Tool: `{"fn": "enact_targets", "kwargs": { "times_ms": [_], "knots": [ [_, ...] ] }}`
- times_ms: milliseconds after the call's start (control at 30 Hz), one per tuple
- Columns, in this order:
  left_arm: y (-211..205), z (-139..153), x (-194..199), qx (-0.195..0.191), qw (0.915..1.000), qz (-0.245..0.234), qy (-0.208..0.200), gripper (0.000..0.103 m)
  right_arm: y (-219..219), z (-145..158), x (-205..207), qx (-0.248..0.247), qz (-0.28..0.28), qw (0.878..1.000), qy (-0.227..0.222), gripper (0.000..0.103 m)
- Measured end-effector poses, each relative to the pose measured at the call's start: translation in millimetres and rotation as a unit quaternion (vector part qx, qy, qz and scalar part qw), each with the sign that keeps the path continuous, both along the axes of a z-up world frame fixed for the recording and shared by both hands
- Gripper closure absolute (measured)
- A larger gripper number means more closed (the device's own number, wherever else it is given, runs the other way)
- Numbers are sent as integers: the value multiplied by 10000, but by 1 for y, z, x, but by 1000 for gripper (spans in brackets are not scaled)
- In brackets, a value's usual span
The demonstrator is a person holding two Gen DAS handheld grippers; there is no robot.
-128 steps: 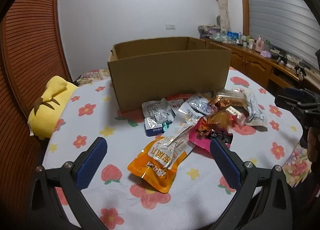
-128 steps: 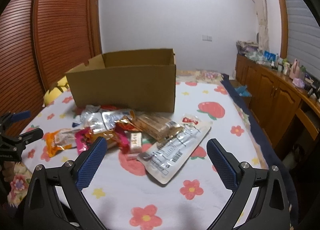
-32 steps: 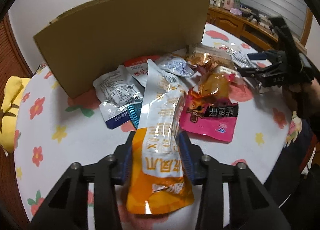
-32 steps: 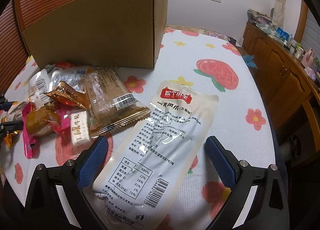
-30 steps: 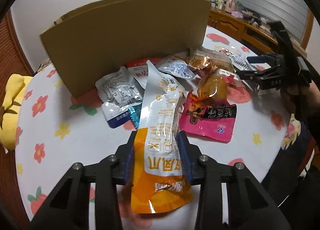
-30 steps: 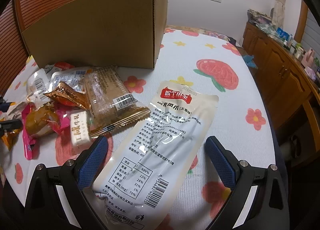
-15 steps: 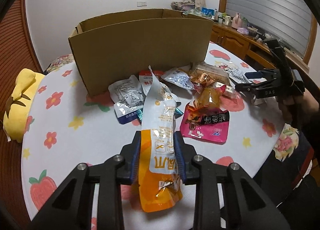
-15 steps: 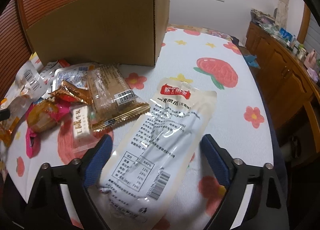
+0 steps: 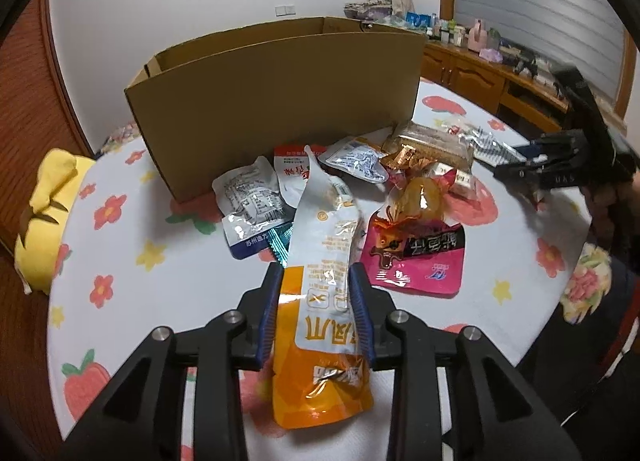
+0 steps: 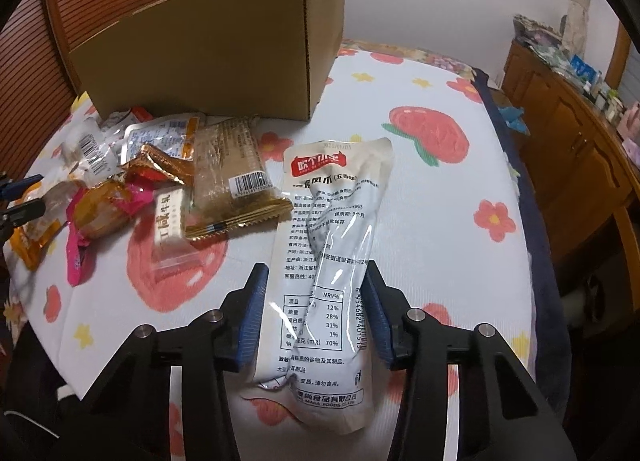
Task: Organize snacks
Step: 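Carry the orange pouch into the box with the left tool while the right tool drops the white pouch in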
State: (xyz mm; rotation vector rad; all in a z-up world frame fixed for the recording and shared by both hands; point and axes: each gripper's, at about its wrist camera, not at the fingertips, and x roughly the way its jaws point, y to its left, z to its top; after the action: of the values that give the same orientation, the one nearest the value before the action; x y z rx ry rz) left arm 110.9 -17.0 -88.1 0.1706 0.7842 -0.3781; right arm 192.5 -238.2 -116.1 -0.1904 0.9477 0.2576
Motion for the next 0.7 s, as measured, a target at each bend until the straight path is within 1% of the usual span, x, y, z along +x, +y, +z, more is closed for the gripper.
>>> {"fn": "enact_targets", "kwargs": {
  "times_ms": [200, 333, 467, 700],
  "knots": [
    [2, 6, -5, -101, 9999, 46, -80, 75, -2, 3, -14, -114, -40, 9998, -160, 57],
    [6, 13, -9, -215, 9996, 110, -170, 75, -5, 9, -20, -78, -56, 9995, -288, 57],
    [9, 29, -15, -345, 9988, 101, -321, 75, -7, 21, -25, 24, -62, 9990, -434, 57],
    [10, 57, -18, -512, 9968, 81, -602, 75, 0, 45, -31, 25, 43, 9975, -704, 57]
  ]
}}
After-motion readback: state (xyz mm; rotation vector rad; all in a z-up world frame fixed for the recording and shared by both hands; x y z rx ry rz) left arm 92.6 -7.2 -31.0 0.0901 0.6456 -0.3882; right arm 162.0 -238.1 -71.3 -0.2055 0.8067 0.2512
